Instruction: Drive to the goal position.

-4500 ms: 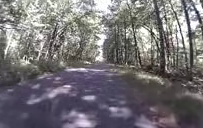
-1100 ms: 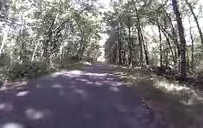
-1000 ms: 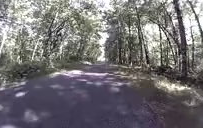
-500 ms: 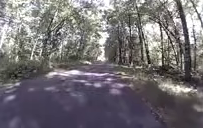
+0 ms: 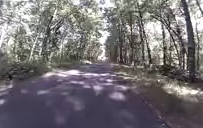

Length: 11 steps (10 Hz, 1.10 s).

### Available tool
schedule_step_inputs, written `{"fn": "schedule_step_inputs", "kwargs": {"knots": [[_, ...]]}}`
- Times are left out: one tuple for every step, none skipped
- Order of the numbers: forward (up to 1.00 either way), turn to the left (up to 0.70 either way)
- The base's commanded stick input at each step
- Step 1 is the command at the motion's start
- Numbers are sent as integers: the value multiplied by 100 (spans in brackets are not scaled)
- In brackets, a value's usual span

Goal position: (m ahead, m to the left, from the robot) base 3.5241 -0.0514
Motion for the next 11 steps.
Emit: {"fn": "schedule_step_inputs", "kwargs": {"knots": [[45,0],[45,0],[45,0],[45,0],[45,0],[45,0],[45,0],[45,0],[45,-3],[45,-7],[45,-10]]}}
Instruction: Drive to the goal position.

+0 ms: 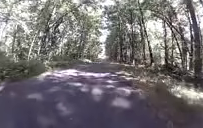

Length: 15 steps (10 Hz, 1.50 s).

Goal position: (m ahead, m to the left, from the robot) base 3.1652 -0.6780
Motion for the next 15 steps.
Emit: {"fn": "schedule_step_inputs", "kwargs": {"knots": [[45,-13],[45,-16],[45,-20],[45,-23],[45,-26],[45,-25],[45,-23],[45,-20],[45,-18],[45,-16],[45,-13],[45,-11],[45,-9],[45,-6],[45,-4]]}}
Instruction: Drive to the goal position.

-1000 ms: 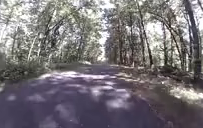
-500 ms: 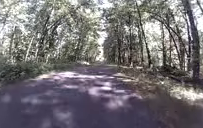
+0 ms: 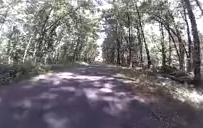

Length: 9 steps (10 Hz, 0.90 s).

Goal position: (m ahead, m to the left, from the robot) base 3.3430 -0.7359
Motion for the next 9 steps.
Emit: {"fn": "schedule_step_inputs", "kwargs": {"knots": [[45,-1],[45,0],[45,0],[45,0],[45,0],[45,0],[45,0],[45,0],[45,0]]}}
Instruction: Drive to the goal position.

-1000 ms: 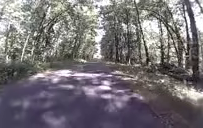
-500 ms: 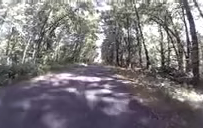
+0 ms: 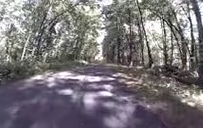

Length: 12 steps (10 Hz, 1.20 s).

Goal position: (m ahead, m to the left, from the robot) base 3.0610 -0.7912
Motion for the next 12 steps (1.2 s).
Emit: {"fn": "schedule_step_inputs", "kwargs": {"knots": [[45,0],[45,0],[45,0],[45,0],[45,0],[45,0],[45,0],[45,0],[45,0],[45,0],[45,0],[45,0]]}}
